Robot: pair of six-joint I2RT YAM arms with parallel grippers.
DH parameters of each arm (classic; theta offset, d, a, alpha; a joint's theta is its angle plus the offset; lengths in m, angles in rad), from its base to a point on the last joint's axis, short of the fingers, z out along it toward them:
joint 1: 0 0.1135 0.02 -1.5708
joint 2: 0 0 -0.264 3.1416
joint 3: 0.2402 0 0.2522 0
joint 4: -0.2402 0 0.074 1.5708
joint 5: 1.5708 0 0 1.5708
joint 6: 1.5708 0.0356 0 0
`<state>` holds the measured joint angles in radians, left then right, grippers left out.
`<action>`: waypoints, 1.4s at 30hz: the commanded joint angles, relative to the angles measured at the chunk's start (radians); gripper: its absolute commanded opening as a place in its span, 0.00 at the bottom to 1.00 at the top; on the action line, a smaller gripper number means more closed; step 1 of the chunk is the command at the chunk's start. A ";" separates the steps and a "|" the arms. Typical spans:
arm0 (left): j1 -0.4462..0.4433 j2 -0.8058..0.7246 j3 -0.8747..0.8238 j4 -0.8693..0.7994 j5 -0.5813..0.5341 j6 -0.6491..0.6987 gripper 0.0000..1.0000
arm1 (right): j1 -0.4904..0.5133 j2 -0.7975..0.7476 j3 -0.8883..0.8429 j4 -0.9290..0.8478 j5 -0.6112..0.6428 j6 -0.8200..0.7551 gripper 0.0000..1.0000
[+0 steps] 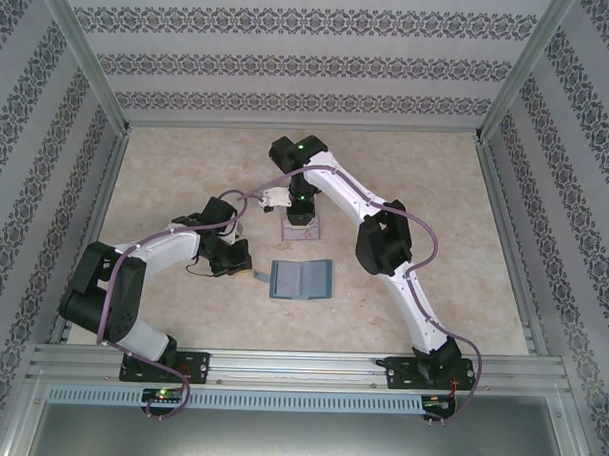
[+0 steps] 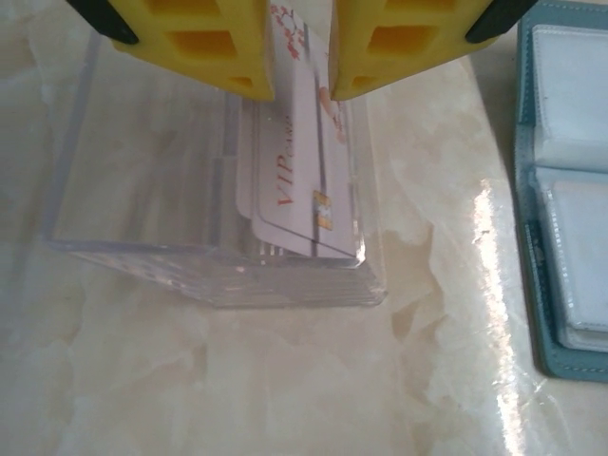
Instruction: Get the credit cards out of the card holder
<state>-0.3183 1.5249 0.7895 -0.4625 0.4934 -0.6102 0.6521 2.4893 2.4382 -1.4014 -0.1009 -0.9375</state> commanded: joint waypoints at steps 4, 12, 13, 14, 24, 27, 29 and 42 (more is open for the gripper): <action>0.009 -0.035 0.043 -0.016 0.020 0.000 0.05 | -0.007 -0.151 -0.111 0.126 -0.025 0.101 0.24; -0.018 -0.045 0.121 -0.068 0.036 0.018 0.04 | -0.029 -0.373 -0.421 0.427 -0.126 0.550 0.30; -0.024 -0.039 0.127 -0.069 0.037 0.020 0.04 | -0.031 -0.396 -0.458 0.458 -0.135 0.616 0.30; -0.031 -0.031 0.135 -0.070 0.040 0.022 0.04 | -0.032 -0.424 -0.510 0.490 -0.142 0.689 0.30; -0.106 0.067 0.191 -0.085 0.067 0.036 0.04 | -0.040 -0.695 -1.042 0.850 -0.279 1.382 0.22; -0.118 0.095 0.190 -0.090 0.061 0.041 0.04 | -0.018 -0.737 -1.142 0.915 -0.295 1.518 0.21; -0.122 0.116 0.199 -0.120 0.043 0.054 0.04 | -0.009 -0.754 -1.184 0.923 -0.293 1.584 0.20; -0.146 0.178 0.157 -0.095 0.078 0.066 0.01 | 0.066 -0.767 -1.368 1.100 -0.343 1.821 0.17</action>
<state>-0.4526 1.6848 0.9592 -0.5457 0.5545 -0.5640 0.6903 1.6989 1.0725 -0.3557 -0.4126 0.8169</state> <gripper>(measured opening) 0.043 0.174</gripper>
